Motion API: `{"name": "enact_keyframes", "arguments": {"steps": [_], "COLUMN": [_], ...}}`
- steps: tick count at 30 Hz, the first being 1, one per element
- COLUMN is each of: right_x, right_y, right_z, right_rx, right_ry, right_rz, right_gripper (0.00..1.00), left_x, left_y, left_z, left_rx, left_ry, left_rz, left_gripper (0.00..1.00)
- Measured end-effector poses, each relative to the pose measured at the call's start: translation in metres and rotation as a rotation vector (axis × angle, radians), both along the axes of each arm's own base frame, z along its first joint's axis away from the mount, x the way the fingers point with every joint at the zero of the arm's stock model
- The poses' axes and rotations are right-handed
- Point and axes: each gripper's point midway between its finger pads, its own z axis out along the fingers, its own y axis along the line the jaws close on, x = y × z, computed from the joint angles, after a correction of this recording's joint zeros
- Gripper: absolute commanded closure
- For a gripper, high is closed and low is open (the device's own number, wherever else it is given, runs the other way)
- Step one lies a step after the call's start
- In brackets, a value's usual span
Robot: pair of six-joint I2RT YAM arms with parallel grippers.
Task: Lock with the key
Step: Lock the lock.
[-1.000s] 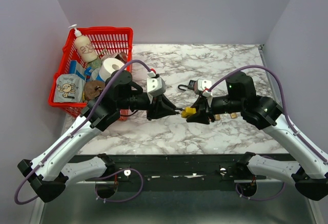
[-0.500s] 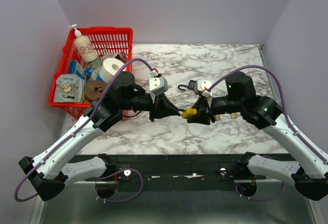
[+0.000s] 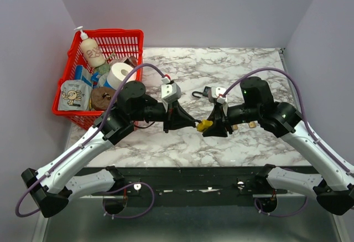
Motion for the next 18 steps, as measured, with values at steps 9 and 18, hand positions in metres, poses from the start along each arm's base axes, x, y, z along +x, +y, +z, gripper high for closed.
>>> {"name": "enact_keyframes", "arguments": {"steps": [9,18], "right_x": [-0.0091,-0.0044], "right_y": [0.0034,0.0060], "right_z": [0.0013,0.0002], "right_rx": [0.027,0.023], "right_ry": [0.033,0.073], "right_rz": [0.047,0.007], "right_gripper": [0.99,0.99], "left_x": [-0.0083,-0.0049], "left_y": [0.0005,-0.0044], "left_z": [-0.0061,-0.0084], "left_rx": [-0.004,-0.040], "left_ry": [-0.046,-0.014], "left_rz": [-0.032,-0.012], "left_gripper": [1.00,1.00]}}
